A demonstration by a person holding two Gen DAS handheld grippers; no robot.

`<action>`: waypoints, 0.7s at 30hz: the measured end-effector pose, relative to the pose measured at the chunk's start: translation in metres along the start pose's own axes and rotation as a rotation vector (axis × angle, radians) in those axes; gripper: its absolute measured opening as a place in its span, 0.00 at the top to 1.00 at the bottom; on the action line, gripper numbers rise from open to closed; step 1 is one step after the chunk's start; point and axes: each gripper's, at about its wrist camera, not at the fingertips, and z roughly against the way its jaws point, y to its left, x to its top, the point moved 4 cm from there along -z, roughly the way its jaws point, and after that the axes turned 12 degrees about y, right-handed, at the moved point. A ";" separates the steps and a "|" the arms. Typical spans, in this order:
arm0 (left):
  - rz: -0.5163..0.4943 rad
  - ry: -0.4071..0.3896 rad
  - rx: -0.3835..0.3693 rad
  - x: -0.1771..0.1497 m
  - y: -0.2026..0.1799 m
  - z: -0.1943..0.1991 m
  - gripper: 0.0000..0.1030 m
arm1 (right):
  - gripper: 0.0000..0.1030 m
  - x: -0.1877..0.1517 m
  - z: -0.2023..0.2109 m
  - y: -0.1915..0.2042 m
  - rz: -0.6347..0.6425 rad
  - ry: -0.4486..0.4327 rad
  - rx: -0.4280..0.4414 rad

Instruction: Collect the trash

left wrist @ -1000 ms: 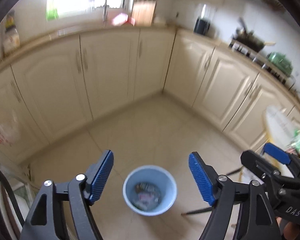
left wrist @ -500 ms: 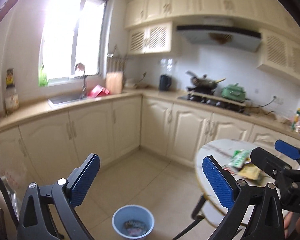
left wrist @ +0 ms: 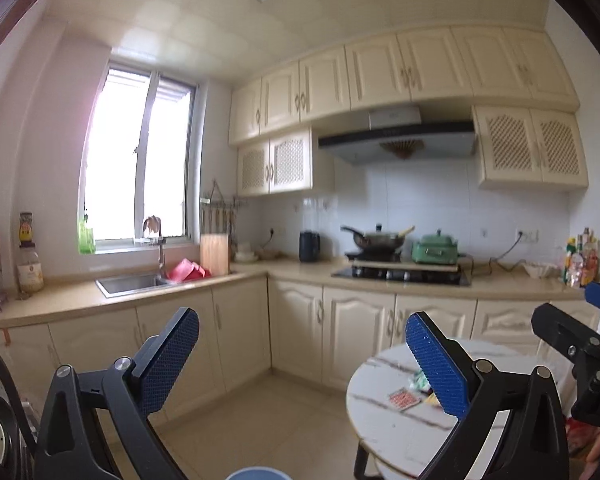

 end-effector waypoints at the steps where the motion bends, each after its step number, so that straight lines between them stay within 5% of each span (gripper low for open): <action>1: 0.000 -0.004 -0.006 -0.008 -0.007 -0.004 0.01 | 0.00 0.001 0.006 -0.002 -0.001 -0.010 -0.008; 7: -0.015 -0.026 -0.045 -0.040 -0.019 0.011 0.01 | 0.00 0.006 0.025 -0.014 -0.014 -0.043 -0.055; 21: -0.043 0.007 -0.064 -0.014 -0.020 -0.034 0.01 | 0.00 0.001 0.024 -0.044 -0.057 -0.032 -0.100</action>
